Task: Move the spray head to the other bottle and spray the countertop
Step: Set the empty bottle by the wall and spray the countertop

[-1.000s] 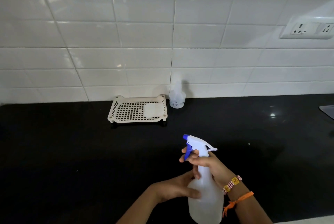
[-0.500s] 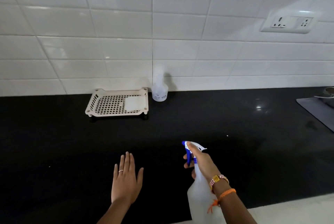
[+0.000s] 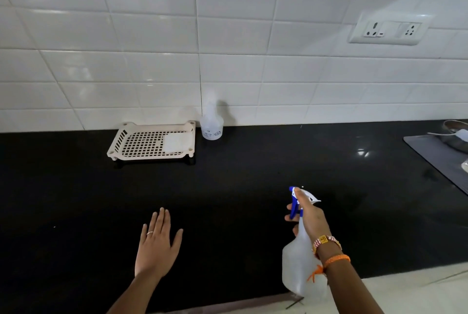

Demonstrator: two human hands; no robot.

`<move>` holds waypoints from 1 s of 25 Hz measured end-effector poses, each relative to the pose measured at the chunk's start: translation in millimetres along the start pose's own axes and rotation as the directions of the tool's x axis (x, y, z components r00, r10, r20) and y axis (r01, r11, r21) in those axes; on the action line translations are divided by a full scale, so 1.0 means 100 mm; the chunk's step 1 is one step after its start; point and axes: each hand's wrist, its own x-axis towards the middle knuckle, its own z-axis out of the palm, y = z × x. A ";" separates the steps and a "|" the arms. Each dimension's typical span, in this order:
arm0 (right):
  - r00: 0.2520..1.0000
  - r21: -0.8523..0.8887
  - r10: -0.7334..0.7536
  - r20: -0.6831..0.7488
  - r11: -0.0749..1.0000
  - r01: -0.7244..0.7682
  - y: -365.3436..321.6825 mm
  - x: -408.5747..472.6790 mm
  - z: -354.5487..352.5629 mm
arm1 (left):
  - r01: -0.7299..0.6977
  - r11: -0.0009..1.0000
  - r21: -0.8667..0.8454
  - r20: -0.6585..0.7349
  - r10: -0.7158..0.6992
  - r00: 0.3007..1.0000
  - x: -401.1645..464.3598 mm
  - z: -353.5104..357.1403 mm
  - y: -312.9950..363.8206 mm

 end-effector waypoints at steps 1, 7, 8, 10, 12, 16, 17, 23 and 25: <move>1.000 0.003 -0.012 -0.029 1.000 0.012 -0.01 0.03 -0.04 | 0.002 1.000 -0.002 -0.005 -0.002 1.000 0.00 0.00 0.00; 0.999 0.029 -0.042 -0.027 0.999 0.043 -0.20 0.19 -0.16 | 0.008 1.000 0.004 -0.019 -0.008 1.000 -0.01 0.01 0.01; 0.998 0.009 -0.058 -0.019 0.998 0.058 -0.22 0.21 -0.10 | 0.007 1.000 0.011 -0.016 -0.006 1.000 -0.01 0.01 0.00; 0.995 -0.033 -0.100 -0.007 0.994 0.100 -0.28 0.21 0.07 | 0.009 1.000 0.017 -0.012 -0.009 1.000 0.00 0.00 0.01; 0.994 -0.043 -0.107 0.018 0.993 0.108 -0.36 0.17 0.23 | 0.018 1.000 0.017 -0.016 -0.018 1.000 -0.01 0.00 0.03; 0.983 -0.066 -0.113 0.142 0.990 0.124 -0.35 0.02 0.47 | 0.019 0.999 0.031 -0.020 -0.018 1.000 -0.01 0.00 0.03; 0.975 -0.082 -0.125 0.183 0.987 0.142 -0.29 -0.02 0.53 | 0.014 0.999 0.029 -0.018 -0.014 1.000 -0.01 0.00 0.03; 0.936 -0.240 -0.056 0.348 0.960 0.147 0.01 -0.34 0.76 | -0.008 1.000 0.026 0.014 0.008 1.000 0.00 -0.01 0.00; 0.901 -0.264 -0.002 0.433 0.956 0.129 0.13 -0.38 0.72 | -0.016 1.000 0.020 0.013 0.016 1.000 0.01 -0.01 -0.01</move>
